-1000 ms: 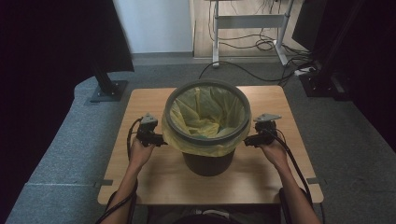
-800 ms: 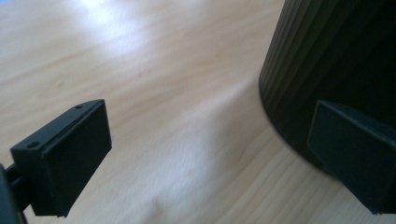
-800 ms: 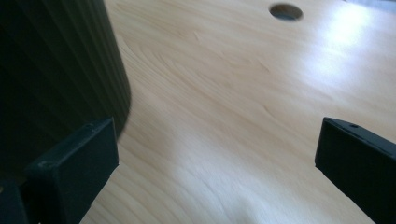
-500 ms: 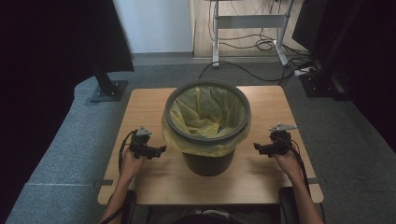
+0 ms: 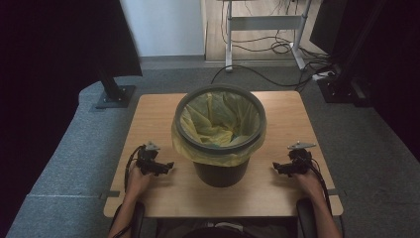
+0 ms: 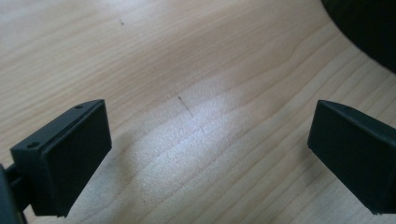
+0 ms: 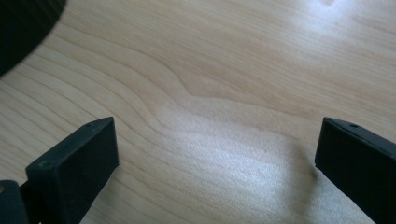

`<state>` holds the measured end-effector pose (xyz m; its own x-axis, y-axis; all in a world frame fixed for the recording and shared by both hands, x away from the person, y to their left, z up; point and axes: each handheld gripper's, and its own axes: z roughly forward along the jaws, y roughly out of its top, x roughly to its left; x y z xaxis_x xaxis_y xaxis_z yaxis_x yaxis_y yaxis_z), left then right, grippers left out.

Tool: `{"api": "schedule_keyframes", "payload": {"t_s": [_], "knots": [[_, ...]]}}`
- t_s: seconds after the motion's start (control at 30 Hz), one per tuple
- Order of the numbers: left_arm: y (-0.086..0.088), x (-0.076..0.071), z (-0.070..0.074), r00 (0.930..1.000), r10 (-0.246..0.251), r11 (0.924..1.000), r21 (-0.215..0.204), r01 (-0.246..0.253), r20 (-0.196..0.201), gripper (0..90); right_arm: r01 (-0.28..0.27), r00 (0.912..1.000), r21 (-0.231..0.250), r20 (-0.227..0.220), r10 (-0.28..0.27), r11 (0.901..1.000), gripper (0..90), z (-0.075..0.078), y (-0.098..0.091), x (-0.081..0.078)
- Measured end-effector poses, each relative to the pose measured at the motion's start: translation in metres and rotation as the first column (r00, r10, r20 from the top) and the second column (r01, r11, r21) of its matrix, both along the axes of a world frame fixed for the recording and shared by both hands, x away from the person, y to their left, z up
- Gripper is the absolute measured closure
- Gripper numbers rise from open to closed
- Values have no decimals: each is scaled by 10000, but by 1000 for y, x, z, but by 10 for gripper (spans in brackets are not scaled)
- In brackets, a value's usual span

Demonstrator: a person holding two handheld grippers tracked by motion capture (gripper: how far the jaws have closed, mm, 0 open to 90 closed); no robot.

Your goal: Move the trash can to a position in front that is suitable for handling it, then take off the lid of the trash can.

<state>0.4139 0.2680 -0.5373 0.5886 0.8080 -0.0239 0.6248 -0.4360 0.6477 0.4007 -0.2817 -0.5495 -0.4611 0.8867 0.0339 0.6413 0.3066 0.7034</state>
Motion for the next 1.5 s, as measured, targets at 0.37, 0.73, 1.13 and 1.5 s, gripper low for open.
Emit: {"api": "schedule_keyframes", "payload": {"t_s": [0.37,0.73,1.13,1.5], "knots": [[-5,0,-9,10000,-82,9999,73,81,8,0,241,9993,-179,296,-235,9995,0,-8,3,-3],[-5,3,-9,10000,30,10000,87,-30,-12,0,322,9991,-176,295,-317,9993,0,-8,3,-4],[-4,5,-6,9995,-71,9999,148,75,-319,0,330,9990,-172,295,-325,9993,0,-8,3,-4],[-5,8,7,9988,-299,9994,-175,293,-390,0,323,9991,-171,291,-318,9993,0,-8,3,-5]]}}
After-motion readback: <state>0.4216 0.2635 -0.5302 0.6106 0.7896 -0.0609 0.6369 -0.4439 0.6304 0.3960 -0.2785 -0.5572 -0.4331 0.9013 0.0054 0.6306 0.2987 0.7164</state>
